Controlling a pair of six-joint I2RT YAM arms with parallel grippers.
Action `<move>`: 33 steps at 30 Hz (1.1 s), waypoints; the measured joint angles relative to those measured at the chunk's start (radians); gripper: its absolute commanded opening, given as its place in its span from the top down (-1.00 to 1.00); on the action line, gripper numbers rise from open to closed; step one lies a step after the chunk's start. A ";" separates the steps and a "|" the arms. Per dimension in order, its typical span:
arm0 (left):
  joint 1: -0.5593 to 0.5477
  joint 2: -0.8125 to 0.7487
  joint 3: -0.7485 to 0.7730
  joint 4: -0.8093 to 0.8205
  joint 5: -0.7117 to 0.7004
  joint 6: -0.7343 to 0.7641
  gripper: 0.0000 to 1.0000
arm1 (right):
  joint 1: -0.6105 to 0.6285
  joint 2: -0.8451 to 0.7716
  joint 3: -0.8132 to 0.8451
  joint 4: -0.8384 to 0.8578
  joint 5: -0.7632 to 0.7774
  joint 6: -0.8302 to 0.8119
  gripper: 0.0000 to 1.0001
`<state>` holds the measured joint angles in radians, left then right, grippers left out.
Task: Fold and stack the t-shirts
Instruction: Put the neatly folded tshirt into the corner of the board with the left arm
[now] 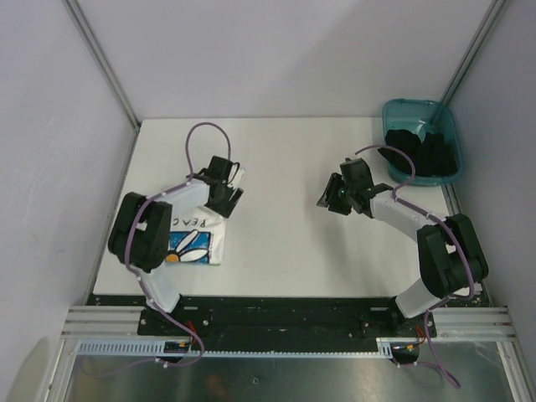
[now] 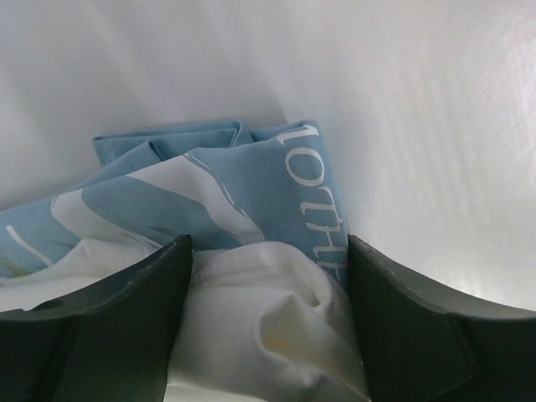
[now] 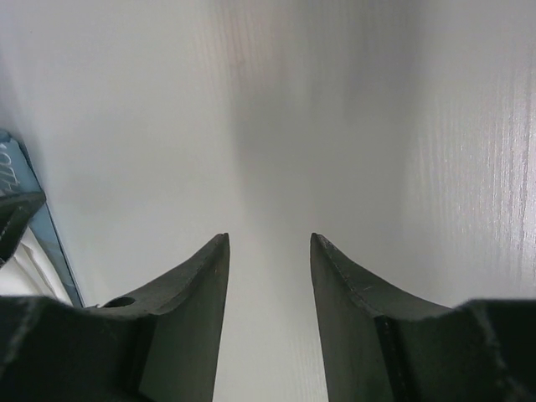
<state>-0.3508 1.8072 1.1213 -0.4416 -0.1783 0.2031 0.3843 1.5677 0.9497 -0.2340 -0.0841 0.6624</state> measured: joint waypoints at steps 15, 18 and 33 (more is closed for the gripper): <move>0.034 -0.204 -0.229 0.034 -0.093 0.032 -0.72 | 0.015 -0.119 -0.007 -0.067 -0.008 -0.002 0.04; 0.034 -0.216 -0.204 0.011 -0.061 0.014 -0.91 | 0.015 -0.138 -0.008 -0.072 -0.007 -0.002 0.04; -0.191 -0.228 0.099 0.014 0.127 -0.315 -0.99 | 0.004 -0.202 -0.013 -0.083 0.020 0.006 0.02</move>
<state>-0.5415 1.5791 1.2201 -0.4271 -0.0513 -0.1120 0.3882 1.3655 0.9367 -0.3172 -0.0643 0.6689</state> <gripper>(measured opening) 0.994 0.482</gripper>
